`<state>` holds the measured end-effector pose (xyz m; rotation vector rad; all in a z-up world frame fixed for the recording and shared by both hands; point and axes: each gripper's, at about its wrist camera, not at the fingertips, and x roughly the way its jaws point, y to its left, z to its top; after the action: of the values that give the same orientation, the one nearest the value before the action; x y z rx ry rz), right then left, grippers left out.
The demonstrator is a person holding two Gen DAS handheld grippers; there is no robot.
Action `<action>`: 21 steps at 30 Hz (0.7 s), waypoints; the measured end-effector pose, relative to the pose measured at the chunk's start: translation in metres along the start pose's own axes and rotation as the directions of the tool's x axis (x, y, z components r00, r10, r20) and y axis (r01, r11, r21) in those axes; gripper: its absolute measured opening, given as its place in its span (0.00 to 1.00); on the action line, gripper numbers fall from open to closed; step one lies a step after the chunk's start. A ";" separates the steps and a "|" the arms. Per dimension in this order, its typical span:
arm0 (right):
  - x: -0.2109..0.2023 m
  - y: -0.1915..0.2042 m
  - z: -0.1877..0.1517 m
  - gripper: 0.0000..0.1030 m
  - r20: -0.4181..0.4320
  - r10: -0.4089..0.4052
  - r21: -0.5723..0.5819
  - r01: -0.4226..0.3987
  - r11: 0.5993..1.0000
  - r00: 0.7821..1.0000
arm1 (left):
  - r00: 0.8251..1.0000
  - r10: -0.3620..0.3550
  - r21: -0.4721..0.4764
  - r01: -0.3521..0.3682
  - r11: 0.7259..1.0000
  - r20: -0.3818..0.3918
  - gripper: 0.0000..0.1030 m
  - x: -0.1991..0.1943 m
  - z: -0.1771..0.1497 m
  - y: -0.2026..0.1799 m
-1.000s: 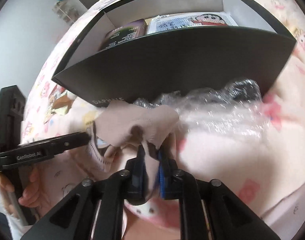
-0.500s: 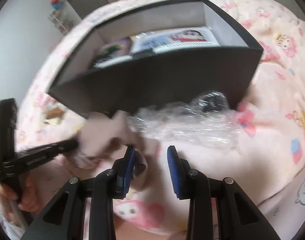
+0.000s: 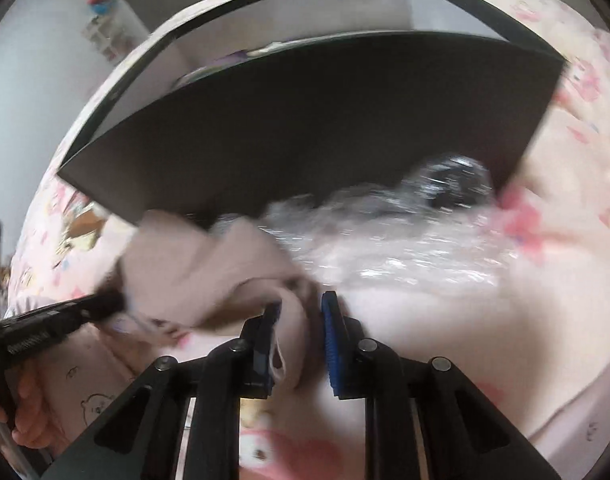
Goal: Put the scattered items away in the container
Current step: 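Lift the beige fabric with the right gripper and carry it to the box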
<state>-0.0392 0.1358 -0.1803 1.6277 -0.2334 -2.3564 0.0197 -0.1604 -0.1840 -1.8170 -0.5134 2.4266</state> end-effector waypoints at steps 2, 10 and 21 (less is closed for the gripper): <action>-0.004 -0.005 -0.002 0.16 0.000 0.019 0.024 -0.019 1.000 1.000 | 1.000 -0.025 -0.037 0.025 0.999 -0.008 0.03 -0.002 -0.003 0.014; -0.030 -0.008 -0.007 0.26 0.101 0.174 0.017 -0.177 0.984 0.980 | 0.998 -0.068 0.008 0.068 0.998 0.016 0.40 -0.005 -0.012 0.022; -0.011 0.015 -0.013 0.06 0.014 0.198 -0.066 -0.197 0.978 0.980 | 0.999 -0.048 0.122 0.047 0.991 0.004 0.02 -0.016 -0.036 0.023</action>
<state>-0.0214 0.1249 -0.1710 1.4791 -0.3057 -2.2087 0.0617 -0.1774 -0.1854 -1.7288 -0.3940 2.3772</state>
